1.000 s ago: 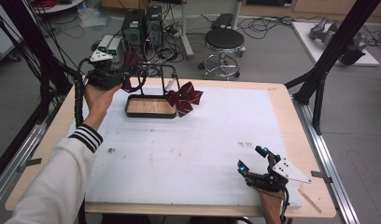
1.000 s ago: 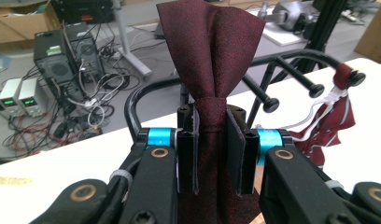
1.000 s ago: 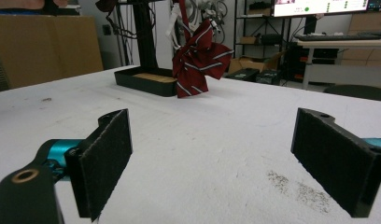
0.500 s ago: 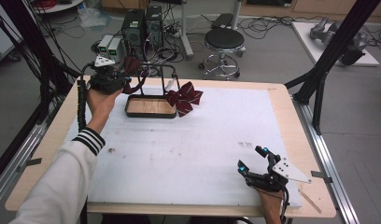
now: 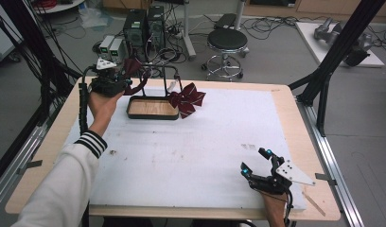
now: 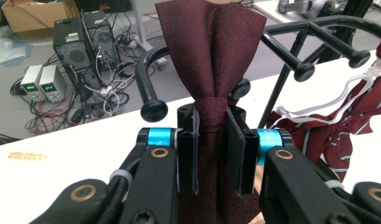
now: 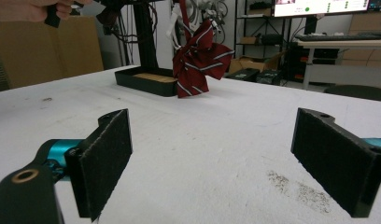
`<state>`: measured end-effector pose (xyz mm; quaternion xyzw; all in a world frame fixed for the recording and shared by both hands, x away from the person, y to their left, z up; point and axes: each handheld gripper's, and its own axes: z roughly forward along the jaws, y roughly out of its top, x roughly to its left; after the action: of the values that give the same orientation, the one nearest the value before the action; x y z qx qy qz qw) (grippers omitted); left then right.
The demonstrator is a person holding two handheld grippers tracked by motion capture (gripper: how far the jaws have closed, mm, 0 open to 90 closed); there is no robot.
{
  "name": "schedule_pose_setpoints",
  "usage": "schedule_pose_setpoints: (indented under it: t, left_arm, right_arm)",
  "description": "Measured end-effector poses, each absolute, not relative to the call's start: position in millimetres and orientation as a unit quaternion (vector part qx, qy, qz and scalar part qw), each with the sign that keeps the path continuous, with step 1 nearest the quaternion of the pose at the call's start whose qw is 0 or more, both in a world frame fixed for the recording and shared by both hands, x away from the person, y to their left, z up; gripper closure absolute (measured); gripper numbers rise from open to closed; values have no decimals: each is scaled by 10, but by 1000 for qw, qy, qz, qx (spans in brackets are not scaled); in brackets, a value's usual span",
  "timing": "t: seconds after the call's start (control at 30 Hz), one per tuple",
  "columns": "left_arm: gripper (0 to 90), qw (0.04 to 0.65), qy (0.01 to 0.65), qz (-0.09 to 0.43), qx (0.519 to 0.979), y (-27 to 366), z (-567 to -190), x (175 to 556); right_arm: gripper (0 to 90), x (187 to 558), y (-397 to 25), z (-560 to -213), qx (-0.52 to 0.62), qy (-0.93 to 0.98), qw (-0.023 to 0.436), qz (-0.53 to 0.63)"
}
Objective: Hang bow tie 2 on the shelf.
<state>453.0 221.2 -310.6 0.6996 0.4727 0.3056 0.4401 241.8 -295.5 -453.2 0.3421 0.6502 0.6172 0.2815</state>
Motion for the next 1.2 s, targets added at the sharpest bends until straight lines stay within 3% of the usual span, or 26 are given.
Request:
schedule_pose_setpoints:
  t: [1.2]
  left_arm:
    - [750,406,485,270,726,2351,-3414,4659]
  right_arm:
    - [116,2418,-2957,-4533,340,650,281,619]
